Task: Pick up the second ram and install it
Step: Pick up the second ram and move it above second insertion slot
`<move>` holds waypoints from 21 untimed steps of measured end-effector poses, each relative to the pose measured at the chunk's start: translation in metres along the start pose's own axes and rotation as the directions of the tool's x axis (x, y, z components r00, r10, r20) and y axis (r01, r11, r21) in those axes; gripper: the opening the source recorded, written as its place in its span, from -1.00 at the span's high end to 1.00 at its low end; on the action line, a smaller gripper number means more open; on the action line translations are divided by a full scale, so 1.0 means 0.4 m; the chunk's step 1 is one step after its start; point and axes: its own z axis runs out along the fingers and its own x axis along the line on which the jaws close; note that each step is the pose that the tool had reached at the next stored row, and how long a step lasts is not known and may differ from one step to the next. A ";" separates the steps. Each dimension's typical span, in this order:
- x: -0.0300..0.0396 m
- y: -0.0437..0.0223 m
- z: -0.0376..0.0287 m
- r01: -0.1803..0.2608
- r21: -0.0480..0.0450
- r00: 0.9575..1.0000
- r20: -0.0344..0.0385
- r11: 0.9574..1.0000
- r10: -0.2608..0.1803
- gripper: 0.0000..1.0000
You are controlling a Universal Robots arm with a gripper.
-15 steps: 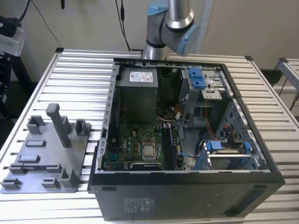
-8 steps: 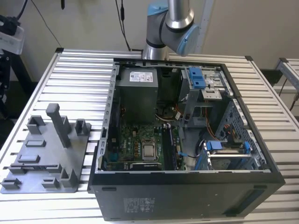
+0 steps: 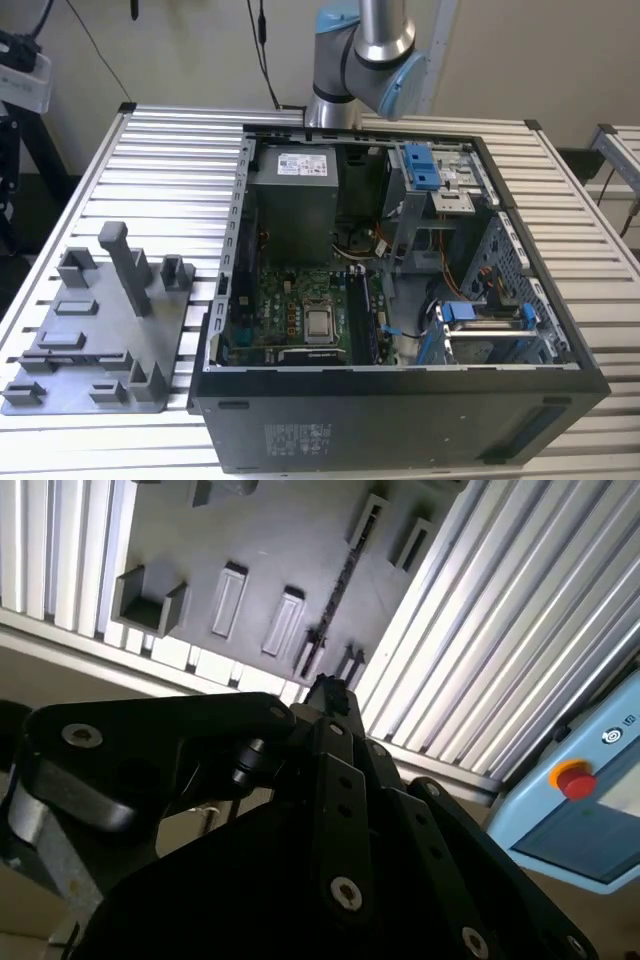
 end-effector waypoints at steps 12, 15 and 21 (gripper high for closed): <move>-0.005 0.001 0.000 0.061 0.001 0.998 -0.007 0.998 -0.061 0.79; -0.005 0.001 0.000 0.082 0.001 0.997 -0.008 0.997 -0.082 0.79; -0.005 0.001 0.001 0.175 0.001 0.985 -0.012 0.985 -0.175 0.79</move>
